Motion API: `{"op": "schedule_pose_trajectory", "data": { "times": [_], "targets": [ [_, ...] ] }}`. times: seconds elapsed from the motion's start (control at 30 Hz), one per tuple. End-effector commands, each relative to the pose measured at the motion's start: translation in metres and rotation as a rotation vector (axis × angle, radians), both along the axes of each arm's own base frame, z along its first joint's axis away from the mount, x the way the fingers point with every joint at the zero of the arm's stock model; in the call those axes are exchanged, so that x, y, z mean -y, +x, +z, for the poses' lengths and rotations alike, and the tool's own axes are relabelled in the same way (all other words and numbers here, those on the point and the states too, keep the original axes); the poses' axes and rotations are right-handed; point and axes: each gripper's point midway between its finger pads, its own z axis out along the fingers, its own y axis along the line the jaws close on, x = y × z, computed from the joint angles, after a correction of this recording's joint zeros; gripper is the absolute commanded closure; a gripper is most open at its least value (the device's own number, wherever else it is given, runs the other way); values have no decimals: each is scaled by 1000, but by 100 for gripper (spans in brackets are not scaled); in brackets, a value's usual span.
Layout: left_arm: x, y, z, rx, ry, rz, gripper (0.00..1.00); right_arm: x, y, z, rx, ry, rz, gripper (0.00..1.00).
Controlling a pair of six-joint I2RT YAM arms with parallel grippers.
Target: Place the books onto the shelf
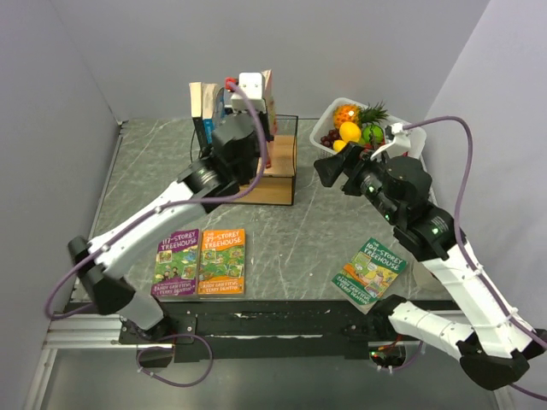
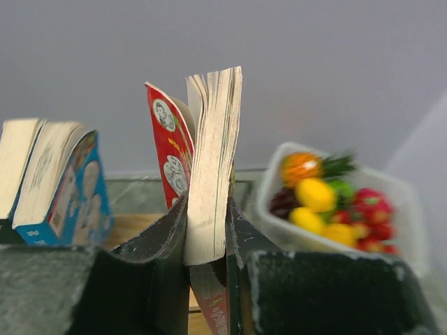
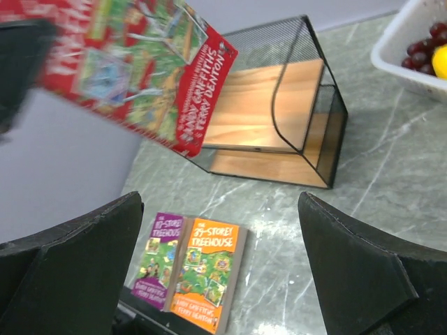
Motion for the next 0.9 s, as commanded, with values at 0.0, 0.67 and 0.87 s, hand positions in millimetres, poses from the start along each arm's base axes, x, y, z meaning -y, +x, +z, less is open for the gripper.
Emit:
{"op": "schedule_pose_trajectory", "data": {
  "times": [0.0,0.67,0.87],
  "targets": [
    [-47,39,-3,4,-20,164,99,1,16,-7,19,28,-40,1],
    [-76,102,-67,77,44,78,99,-32,94,-66,-85,-81,-76,1],
    [-75,102,-84,42,62,44,99,-35,127,-74,-117,-128,-107,3]
  ]
}}
